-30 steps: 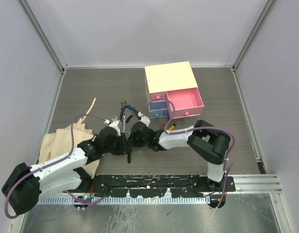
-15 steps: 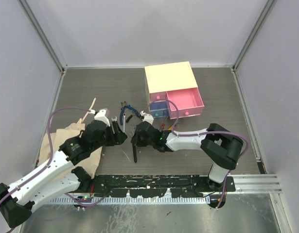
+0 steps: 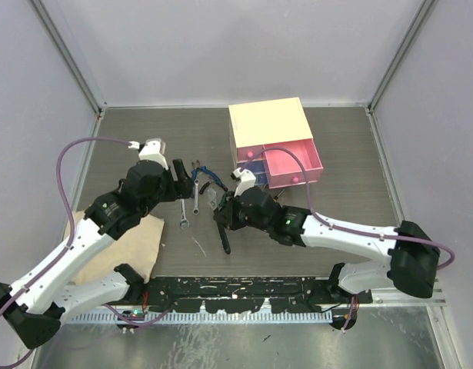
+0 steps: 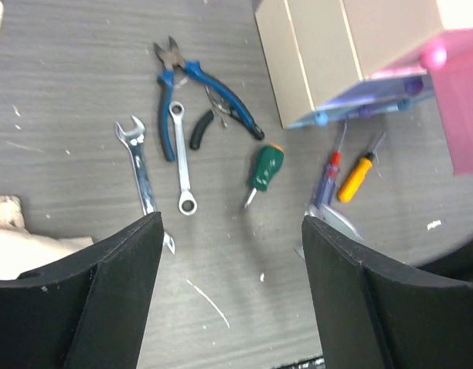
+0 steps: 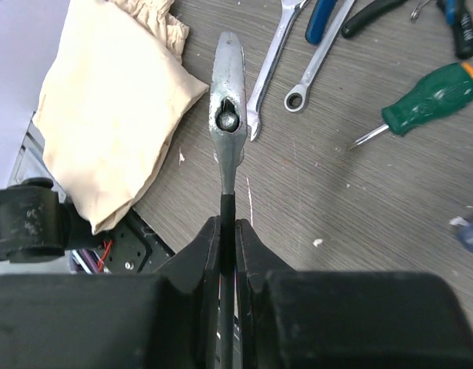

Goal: Sort the tools into containers
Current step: Pick up the wrench from the center of the board.

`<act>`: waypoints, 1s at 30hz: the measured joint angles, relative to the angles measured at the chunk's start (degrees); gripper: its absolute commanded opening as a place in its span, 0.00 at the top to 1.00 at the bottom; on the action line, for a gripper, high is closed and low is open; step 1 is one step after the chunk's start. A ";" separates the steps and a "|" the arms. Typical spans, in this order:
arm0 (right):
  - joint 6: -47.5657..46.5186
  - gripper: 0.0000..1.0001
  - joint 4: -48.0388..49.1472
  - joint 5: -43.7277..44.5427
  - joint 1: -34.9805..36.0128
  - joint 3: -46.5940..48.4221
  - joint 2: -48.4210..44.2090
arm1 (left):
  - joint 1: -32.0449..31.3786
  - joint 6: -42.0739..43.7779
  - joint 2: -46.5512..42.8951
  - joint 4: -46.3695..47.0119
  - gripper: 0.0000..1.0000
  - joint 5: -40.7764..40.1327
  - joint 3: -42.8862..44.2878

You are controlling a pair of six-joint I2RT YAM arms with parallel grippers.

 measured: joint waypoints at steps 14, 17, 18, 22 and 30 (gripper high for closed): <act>-15.74 1.00 -30.67 0.04 -17.42 22.93 -12.94 | 5.64 11.23 12.63 0.55 0.22 -0.24 10.84; -19.02 1.00 -36.79 -1.07 -24.76 28.83 -13.22 | 5.75 12.39 12.87 0.61 0.21 0.52 10.95; -20.33 1.00 -39.01 -1.51 -26.62 31.21 -12.85 | 5.75 12.70 13.03 0.61 0.20 0.96 10.99; -24.83 1.00 -43.78 -4.76 -29.86 35.65 -12.00 | 5.81 12.94 13.62 1.31 0.18 4.85 11.10; -26.97 1.00 -44.17 -20.74 -31.91 32.70 -11.98 | 6.01 11.02 11.69 9.92 0.13 17.70 11.06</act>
